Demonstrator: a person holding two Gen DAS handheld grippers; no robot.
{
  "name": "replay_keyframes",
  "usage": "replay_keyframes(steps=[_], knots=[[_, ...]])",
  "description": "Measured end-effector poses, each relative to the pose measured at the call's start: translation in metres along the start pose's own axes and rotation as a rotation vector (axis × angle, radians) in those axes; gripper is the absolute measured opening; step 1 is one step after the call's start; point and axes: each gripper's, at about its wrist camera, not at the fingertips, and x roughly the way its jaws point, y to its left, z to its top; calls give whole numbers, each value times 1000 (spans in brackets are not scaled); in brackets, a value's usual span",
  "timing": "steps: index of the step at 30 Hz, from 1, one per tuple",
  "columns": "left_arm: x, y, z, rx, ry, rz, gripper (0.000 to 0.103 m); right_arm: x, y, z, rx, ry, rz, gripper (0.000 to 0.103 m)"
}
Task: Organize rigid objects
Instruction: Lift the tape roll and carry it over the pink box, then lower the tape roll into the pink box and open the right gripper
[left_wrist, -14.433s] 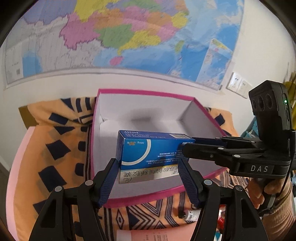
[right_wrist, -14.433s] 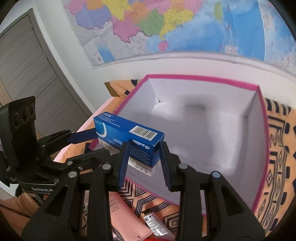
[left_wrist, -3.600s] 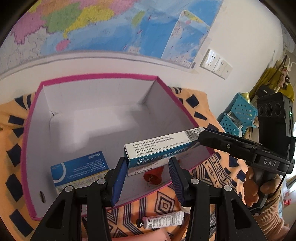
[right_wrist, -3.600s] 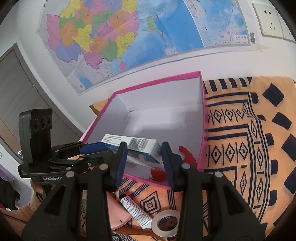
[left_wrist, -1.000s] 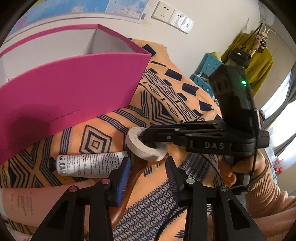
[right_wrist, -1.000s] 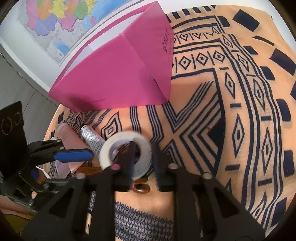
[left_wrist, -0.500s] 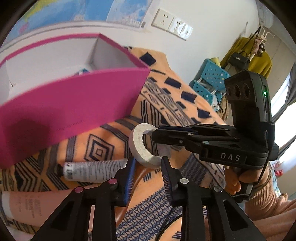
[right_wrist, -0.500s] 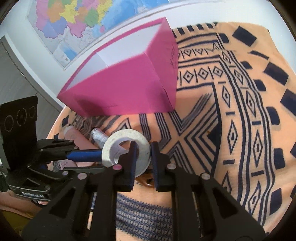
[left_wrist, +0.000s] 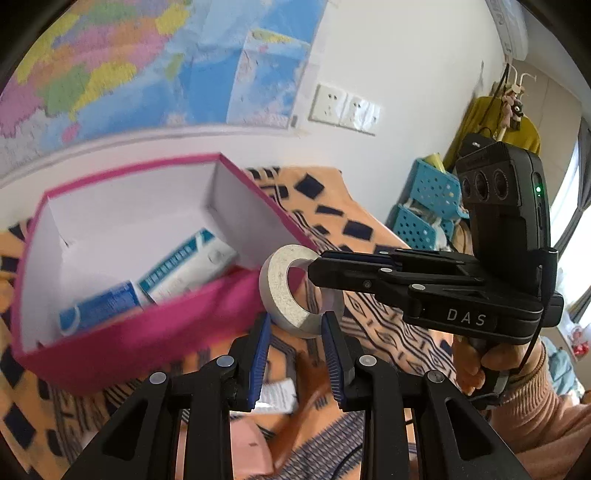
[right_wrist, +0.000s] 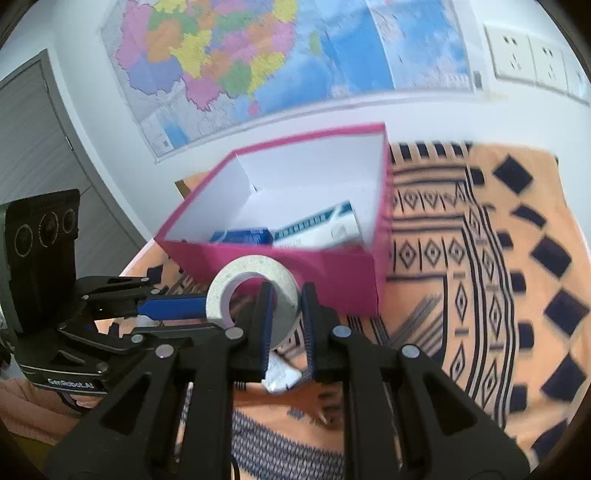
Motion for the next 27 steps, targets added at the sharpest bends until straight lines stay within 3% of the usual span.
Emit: replay_keyframes(steps=[10, 27], knots=[[8, 31, 35, -57, -18, 0, 28, 18, -3, 42, 17, -33, 15, 17], [55, 58, 45, -125, 79, 35, 28, 60, -22, 54, 48, 42, -78, 18]])
